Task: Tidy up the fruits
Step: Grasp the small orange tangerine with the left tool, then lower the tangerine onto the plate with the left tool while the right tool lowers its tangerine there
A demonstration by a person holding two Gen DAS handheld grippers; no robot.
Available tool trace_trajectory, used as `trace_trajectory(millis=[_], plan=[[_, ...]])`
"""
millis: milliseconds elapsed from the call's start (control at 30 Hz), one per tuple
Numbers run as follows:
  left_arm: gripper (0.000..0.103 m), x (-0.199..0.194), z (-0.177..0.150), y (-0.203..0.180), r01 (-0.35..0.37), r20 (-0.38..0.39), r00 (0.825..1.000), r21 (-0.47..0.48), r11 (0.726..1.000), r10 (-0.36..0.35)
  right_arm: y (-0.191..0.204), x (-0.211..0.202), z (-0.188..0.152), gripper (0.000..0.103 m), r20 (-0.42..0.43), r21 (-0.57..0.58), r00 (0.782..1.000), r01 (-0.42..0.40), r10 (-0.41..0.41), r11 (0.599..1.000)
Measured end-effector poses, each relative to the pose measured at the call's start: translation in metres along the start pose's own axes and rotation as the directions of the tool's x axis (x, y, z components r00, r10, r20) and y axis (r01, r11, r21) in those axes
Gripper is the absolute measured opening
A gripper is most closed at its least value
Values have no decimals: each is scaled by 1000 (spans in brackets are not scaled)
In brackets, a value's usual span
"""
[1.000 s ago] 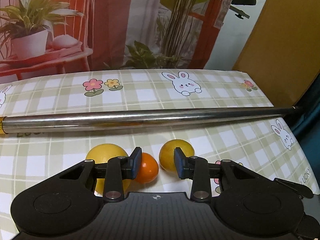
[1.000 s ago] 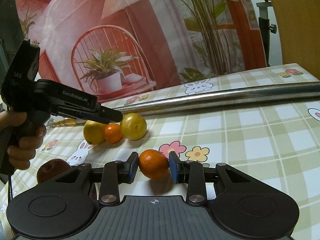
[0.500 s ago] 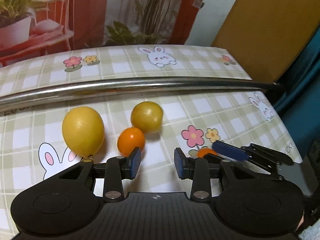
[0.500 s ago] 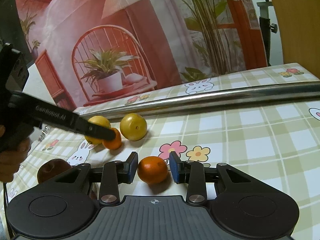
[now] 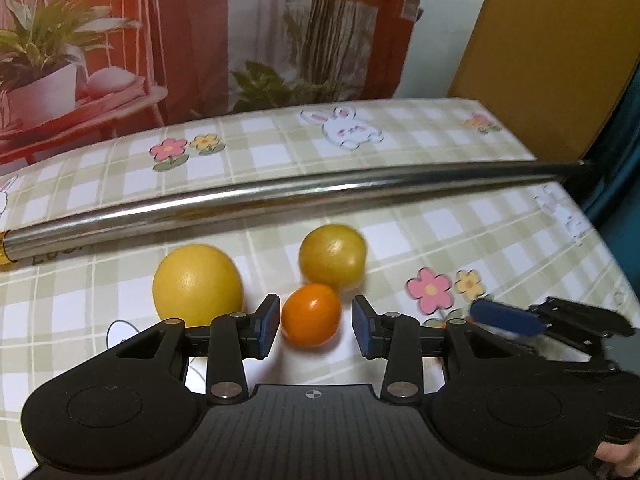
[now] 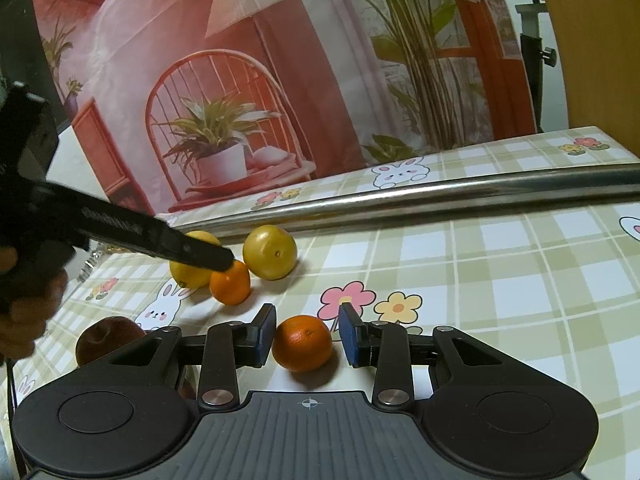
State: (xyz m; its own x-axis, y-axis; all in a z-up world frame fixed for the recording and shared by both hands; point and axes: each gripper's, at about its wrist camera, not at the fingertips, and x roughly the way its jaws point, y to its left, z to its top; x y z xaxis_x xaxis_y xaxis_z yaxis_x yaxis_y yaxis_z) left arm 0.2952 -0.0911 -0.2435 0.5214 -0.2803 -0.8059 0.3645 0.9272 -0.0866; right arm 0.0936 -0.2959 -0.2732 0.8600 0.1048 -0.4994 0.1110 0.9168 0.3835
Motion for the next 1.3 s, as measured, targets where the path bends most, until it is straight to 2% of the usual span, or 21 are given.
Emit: trace_trajectory(millis=[133,200,300,467,700,933,1300], plan=[[41,6,-3,2,-20,-17,1000,17,1000,21,0,0,0,33,-1,1,1000,-1,1,1000],[37,6,-4,2,-27,-6,1000,31,999,27,0,1,1,33,-1,3,1000,-2,2,1000],[37,2,-6,2,-12,15,1000,35,999,11,-1,1,1,33,-3,2,1000,-2,2,1000],[37,-11,-11,4,-12,36,999,17,1000,11,-1,3,0,33,-12,0,1000,-10,10,1000],[37,-45,-22,1,-11,107,994,20,1000,9,0,6,1,33,-35,-13,999,-19,18,1000],[37,-80,-42,-1,6,169,986,-44,999,1,3,10,1,33,-67,-33,997,-33,31,999],[37,-120,-94,16,45,179,984,-162,986,-16,10,14,1,30,-101,-71,994,-37,30,997]])
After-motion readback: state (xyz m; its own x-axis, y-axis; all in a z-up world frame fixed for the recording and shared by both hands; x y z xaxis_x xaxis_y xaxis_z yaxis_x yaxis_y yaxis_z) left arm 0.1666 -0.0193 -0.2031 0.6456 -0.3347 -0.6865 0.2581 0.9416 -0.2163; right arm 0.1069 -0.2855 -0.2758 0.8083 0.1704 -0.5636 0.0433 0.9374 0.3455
